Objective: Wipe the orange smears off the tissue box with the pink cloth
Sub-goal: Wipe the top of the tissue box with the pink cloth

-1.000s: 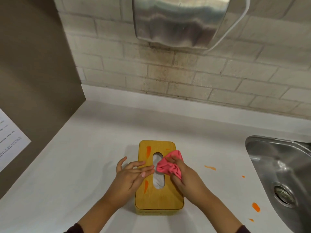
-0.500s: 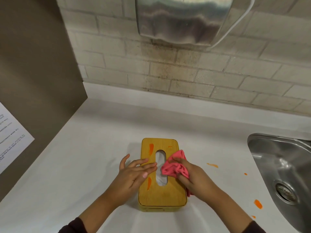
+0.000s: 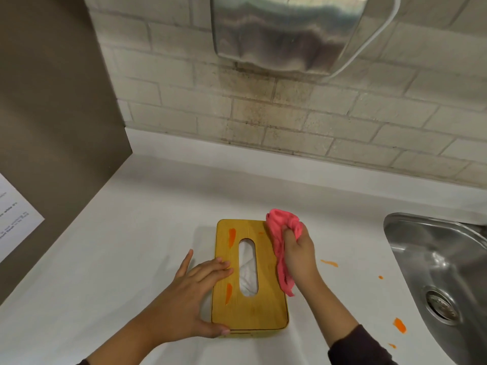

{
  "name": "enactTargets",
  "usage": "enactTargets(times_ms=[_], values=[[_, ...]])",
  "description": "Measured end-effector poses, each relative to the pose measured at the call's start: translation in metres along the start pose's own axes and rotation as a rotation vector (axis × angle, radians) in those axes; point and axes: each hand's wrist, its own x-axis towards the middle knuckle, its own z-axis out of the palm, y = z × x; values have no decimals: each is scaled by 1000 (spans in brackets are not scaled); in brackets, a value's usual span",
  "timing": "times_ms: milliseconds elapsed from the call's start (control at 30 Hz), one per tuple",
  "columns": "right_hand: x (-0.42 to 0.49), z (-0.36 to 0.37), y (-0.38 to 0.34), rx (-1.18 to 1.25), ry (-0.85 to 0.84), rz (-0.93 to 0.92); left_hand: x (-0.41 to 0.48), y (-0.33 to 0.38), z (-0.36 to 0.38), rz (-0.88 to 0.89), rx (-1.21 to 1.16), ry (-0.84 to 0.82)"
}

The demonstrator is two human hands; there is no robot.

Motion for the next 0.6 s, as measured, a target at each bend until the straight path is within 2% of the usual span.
enactTargets(times_ms=[100, 233, 300, 467, 600], values=[[1, 15, 1, -216, -174, -127, 1, 0, -1, 14, 13, 14], [1, 3, 11, -327, -324, -257, 0, 0, 1, 13, -1, 29], [3, -9, 16, -360, -326, -251, 0, 0, 3, 9, -19, 33], [16, 5, 11, -265, -147, -141, -1, -1, 5, 7, -40, 38], [8, 21, 3, -392, -280, -237, -1, -1, 5, 0, -28, 23]])
